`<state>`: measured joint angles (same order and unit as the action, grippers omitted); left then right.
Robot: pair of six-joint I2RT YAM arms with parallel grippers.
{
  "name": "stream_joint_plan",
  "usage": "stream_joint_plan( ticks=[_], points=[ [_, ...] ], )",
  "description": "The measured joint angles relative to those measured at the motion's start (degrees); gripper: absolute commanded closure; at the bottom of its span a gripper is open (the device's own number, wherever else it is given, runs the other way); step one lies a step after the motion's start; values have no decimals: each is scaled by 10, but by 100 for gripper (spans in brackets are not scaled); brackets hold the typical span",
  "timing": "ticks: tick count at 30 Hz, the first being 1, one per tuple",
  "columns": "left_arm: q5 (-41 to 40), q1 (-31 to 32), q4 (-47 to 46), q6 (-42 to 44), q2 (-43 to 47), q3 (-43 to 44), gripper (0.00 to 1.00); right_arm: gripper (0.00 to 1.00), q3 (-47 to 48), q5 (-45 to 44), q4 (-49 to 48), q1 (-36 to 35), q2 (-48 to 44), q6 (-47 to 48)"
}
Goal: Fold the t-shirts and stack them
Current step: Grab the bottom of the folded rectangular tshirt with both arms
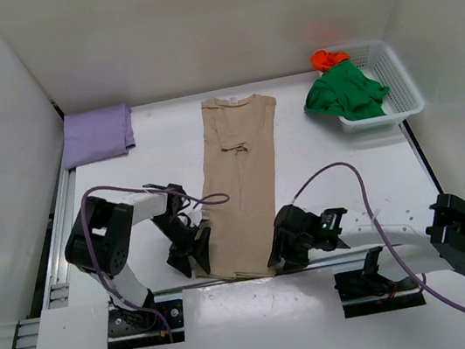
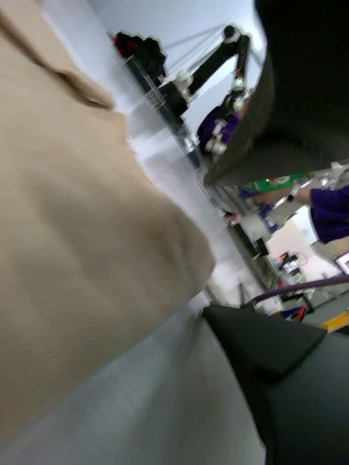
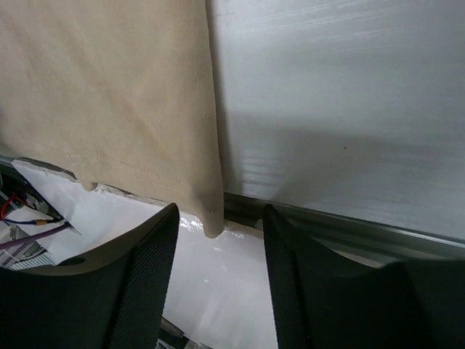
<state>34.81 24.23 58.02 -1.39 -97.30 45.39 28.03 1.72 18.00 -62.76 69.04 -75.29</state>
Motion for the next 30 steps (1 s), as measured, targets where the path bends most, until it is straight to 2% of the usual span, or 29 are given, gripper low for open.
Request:
stream_joint_plan(
  ticks=[3, 6, 7, 10, 12, 13, 16, 17, 18, 21, 24, 27, 30],
  points=[
    [-11, 0, -8, -2, -13, 20, 30, 44, -9, 7, -19, 0, 8, 0],
    [-18, 0, -17, -4, -13, 22, 41, 50, -13, 15, -31, 0, 20, 1],
    [-19, 1, -21, -3, -13, 21, 47, 55, -15, 16, -35, 0, 22, 1],
    [-23, 8, -34, -3, -14, 21, 59, 58, -22, 21, -54, 0, 24, 0],
    [-20, 16, -42, -3, -20, 22, 80, 62, -26, 33, -69, 3, 29, 5],
    [-18, 22, -48, -2, -26, 23, 89, 71, -27, 41, -77, 6, 33, 8],
    [-7, 31, -56, -1, -36, 26, 89, 86, -27, 65, -101, 14, 49, 23],
    [-6, 33, -56, -1, -37, 27, 89, 96, -27, 72, -106, 17, 54, 26],
    [-4, 33, -56, -1, -37, 28, 89, 100, -27, 78, -110, 18, 56, 31],
    [-5, 34, -56, 1, -37, 40, 89, 100, -27, 87, -107, 27, 45, 38],
    [-4, 30, -49, 3, -32, 73, 89, 100, -19, 85, -61, 56, -18, 47],
    [9, 13, -28, 5, -28, 128, 89, 100, 14, 77, -1, 117, -88, 68],
    [16, -17, -3, 5, -31, 206, 89, 100, 68, 75, 34, 195, -116, 108]
  ],
)
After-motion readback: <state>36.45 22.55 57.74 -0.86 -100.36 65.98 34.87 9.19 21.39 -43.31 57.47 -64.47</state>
